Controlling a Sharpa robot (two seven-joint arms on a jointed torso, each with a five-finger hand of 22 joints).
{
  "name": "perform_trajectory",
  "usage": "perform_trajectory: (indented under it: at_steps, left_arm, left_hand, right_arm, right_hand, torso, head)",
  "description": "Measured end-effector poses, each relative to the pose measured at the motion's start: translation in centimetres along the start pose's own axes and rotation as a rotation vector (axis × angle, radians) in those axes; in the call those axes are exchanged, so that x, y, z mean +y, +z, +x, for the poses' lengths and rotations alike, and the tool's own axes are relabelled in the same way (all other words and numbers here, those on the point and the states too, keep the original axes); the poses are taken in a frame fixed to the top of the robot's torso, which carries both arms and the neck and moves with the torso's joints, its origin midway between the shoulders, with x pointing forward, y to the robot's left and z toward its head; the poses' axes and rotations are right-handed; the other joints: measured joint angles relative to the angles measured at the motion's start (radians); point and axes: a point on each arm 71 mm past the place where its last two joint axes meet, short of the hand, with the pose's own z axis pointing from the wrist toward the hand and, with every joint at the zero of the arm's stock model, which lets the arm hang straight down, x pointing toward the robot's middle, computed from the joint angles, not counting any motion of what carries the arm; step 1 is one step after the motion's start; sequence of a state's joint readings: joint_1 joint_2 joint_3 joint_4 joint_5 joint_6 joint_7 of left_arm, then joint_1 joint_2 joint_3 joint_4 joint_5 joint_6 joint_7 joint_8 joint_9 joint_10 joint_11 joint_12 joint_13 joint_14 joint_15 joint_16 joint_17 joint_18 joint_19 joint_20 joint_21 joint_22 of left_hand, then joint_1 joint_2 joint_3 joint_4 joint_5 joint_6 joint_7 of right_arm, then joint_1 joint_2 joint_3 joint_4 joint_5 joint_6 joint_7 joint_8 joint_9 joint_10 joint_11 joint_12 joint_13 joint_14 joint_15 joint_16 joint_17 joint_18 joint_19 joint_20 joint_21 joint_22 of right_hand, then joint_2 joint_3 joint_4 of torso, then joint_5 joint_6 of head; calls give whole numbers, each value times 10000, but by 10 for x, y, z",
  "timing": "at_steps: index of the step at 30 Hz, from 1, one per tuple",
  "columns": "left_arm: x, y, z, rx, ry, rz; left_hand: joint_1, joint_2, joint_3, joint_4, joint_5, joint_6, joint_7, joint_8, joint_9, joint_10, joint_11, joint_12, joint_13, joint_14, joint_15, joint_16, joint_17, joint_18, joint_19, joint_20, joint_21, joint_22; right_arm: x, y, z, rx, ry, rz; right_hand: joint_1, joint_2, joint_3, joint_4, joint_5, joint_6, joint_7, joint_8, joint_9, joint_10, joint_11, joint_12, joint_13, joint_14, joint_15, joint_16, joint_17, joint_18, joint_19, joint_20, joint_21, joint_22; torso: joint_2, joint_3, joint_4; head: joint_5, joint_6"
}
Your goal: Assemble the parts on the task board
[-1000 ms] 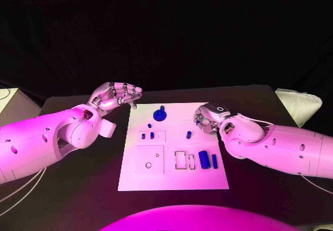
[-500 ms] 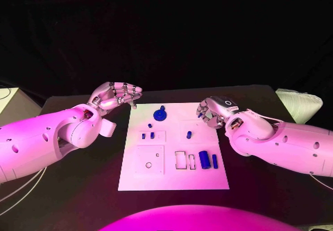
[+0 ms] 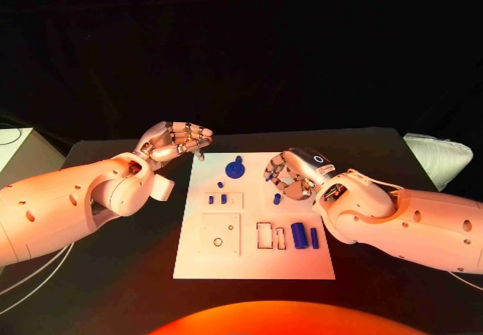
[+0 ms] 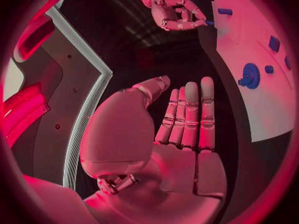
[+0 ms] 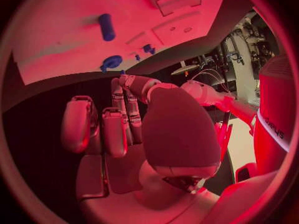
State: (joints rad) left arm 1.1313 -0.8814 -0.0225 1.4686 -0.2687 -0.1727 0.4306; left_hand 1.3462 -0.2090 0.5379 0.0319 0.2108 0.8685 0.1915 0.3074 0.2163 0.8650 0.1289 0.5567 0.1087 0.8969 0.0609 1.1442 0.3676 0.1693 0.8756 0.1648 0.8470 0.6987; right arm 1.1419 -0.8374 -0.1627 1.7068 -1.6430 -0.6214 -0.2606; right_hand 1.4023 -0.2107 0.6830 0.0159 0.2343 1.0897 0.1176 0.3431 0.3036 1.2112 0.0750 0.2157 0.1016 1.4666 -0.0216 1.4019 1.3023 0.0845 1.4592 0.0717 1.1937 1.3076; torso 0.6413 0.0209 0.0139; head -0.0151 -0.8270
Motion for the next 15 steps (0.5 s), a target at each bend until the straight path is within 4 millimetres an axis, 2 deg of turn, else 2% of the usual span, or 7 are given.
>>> perform_trajectory:
  at_steps: [3,7,15]
  left_arm:
    - [-1,1,3,49,-32,29]
    - [-1,3,7,100,-77,75]
    - [-1,7,13,180,-176,115]
  left_hand:
    - [0,0,0,0,0,-22,-21,0,0,0,0,0,0,0,0,0,0,1,0,0,0,0]
    - [49,49,0,0,0,-22,-21,0,0,0,0,0,0,0,0,0,-10,1,0,0,0,-11]
    - [49,49,0,0,0,-21,-22,0,0,-35,35,0,-9,0,0,0,-9,1,-1,-1,0,-11]
  right_arm:
    - [15,0,8,137,230,-441]
    - [33,-1,23,368,460,-997]
    - [54,1,47,911,530,-1641]
  right_hand:
    - [1,-1,0,0,0,0,-1,-2,1,35,-24,-1,-2,0,0,0,-4,0,0,0,0,0]
    - [1,-1,-1,0,-1,0,-3,-11,0,38,-21,-1,-2,0,0,0,-23,-1,0,0,0,-1]
    - [1,-1,-1,1,-60,-14,-21,-16,4,93,-44,-2,-39,0,0,0,-43,0,0,0,0,-1]
  torso:
    - [-7,-7,0]
    - [-12,-12,-1]
    - [-12,-21,6]
  head:
    - [127,0]
    - [299,-69]
    - [640,-215]
